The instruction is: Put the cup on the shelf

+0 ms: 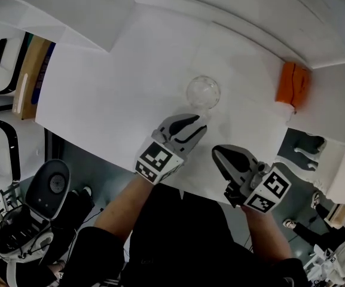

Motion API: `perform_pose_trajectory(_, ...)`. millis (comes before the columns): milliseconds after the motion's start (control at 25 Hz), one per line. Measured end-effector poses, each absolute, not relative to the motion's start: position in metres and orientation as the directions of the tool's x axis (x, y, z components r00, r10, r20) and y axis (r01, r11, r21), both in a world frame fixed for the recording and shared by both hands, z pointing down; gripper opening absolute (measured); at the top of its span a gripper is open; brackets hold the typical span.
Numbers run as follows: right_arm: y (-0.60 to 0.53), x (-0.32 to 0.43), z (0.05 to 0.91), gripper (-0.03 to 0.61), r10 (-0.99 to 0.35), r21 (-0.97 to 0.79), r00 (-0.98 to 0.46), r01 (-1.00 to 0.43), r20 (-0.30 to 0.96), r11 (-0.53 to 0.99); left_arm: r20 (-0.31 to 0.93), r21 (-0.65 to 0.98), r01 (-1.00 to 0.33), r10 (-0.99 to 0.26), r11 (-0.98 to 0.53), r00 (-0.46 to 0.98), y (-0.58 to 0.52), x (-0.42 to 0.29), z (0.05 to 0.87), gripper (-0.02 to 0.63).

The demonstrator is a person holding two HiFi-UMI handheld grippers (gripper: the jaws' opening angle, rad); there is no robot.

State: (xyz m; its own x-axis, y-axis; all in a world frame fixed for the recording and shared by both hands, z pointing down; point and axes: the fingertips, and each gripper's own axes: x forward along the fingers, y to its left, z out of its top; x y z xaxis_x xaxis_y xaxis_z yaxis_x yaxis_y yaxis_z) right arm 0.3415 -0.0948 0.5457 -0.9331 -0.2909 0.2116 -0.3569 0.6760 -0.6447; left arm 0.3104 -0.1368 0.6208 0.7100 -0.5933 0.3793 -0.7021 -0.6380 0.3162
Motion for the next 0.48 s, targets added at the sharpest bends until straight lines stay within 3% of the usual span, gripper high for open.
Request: perform_pose_trajectory(480,-0.073,0.365,0.557,0.017,-0.353,-0.662,-0.905,-0.417,0.238,0.623,0.443,0.252,-0.694,-0.557,-0.674,0.702,-0.143,0.324,0.649,0.149)
